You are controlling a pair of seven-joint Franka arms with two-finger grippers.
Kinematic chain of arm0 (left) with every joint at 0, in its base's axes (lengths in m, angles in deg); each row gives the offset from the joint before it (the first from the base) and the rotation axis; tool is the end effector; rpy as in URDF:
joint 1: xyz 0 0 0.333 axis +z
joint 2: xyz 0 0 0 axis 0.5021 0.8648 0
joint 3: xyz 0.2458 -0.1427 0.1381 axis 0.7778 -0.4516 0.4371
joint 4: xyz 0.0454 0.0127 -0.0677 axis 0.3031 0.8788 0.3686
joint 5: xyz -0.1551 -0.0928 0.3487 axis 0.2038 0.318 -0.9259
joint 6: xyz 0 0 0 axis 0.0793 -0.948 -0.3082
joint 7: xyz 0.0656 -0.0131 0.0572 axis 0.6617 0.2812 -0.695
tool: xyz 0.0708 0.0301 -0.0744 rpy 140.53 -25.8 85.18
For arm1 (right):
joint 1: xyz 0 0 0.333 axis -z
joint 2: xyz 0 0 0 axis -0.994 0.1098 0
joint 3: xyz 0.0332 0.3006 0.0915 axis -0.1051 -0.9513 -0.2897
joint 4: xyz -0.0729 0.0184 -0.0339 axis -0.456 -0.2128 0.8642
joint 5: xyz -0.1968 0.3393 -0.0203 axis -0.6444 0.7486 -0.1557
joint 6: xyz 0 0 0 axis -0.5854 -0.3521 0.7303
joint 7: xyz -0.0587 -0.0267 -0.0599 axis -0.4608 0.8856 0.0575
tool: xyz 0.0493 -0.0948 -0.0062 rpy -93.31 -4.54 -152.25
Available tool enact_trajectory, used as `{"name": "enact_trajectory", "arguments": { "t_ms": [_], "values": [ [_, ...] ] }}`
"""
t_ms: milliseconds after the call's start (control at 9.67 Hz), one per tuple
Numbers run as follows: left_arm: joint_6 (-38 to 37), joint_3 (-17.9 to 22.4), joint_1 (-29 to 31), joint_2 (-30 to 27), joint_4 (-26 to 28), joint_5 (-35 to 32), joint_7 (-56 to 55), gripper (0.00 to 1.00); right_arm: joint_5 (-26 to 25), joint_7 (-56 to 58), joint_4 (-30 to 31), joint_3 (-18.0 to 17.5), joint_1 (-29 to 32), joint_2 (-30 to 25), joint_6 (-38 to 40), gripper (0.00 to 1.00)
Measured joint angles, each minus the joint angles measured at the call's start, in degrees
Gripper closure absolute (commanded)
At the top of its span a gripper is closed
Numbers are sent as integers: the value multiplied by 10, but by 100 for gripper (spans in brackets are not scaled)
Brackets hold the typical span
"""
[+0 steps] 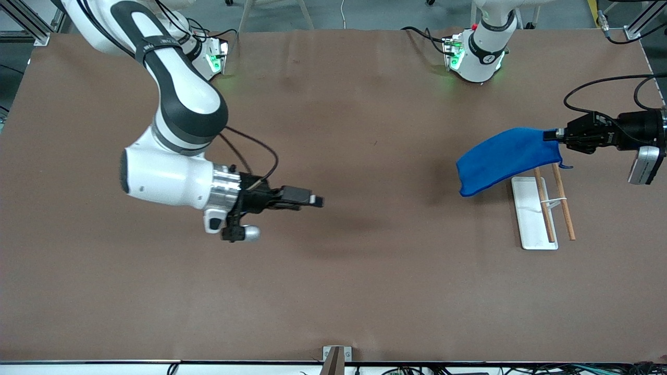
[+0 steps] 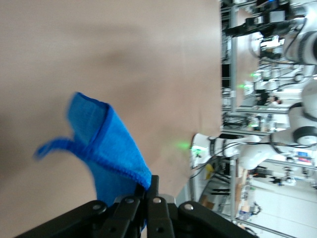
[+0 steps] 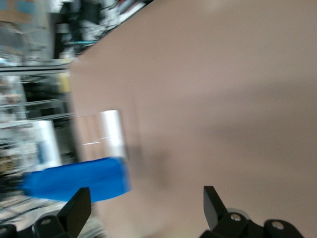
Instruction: Right arm passes towel to left arm to hang
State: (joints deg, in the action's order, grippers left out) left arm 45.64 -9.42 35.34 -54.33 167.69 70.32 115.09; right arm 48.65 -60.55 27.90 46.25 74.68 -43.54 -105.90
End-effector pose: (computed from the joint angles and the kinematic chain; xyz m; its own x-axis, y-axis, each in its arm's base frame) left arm 0.5491 0.0921 0.4732 0.9708 -0.2397 0.0009 -0.1342 -0.5403 0.8307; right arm 0.6562 0.3122 0.4493 0.9953 -0.0823 -0.0510 -0.0952 -0.7356 -0.6707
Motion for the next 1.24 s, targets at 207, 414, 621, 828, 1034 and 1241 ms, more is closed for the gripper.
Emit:
{"name": "enact_trajectory", "arguments": {
  "t_ms": [207,414,621,828,1034,1241],
  "values": [
    [2,20,0,37,-33,-36,3,100,-148,-2,60,61,0,-41,8,0],
    [6,57,0,76,-65,-61,28,100,-270,10,70,132,3,-73,70,0],
    [10,112,1,123,-109,-64,80,100,-340,75,64,192,5,-116,130,0],
    [37,154,4,159,-139,-64,111,100,-347,114,62,239,15,-164,174,0],
    [75,172,5,182,-147,-65,133,99,-349,122,61,246,53,-220,247,0],
    [89,195,5,204,-154,-65,162,92,-350,122,60,256,73,-279,329,0]
  ]
}}
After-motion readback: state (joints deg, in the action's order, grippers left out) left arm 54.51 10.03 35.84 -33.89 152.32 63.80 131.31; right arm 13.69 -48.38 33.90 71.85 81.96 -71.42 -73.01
